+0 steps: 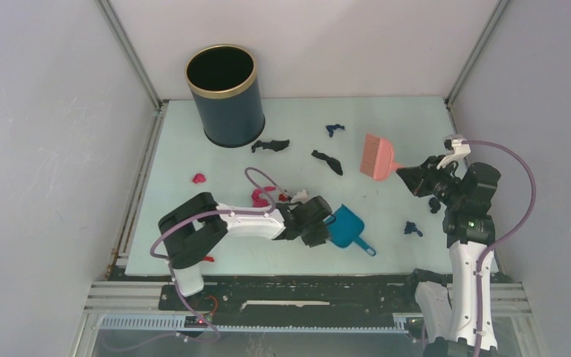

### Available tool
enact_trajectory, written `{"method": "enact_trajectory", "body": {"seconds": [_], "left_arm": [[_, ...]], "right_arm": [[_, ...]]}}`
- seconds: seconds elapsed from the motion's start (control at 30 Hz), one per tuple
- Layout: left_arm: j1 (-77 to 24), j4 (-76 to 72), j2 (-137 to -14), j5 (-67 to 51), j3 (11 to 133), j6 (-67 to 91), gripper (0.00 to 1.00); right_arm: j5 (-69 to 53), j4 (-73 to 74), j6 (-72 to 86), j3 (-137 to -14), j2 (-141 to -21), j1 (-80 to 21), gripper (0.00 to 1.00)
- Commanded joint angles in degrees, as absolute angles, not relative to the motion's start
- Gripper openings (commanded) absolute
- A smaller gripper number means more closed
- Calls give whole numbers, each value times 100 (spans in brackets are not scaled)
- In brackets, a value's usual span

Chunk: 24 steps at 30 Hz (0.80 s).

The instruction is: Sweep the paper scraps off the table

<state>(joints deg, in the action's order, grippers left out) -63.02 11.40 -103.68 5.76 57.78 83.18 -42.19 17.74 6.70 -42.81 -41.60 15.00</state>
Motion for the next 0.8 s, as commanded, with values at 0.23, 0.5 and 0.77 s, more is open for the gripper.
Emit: {"method": "enact_trajectory", "body": {"seconds": [0.23,0.5,0.77], "left_arm": [[-5932,2914,-9704,1057,5903,5790,22],[-5472,3101,-10415,890,7128,4575,11],[-5403,4710,-11917,577,9904,3013,7]], "right_arm": [[-4308,1590,596,-4301,-4062,1485,0],[-4336,1650,563,-4303,-4077,1556,0],[-4399,1679,523,-4306,-4058,1732,0]]}}
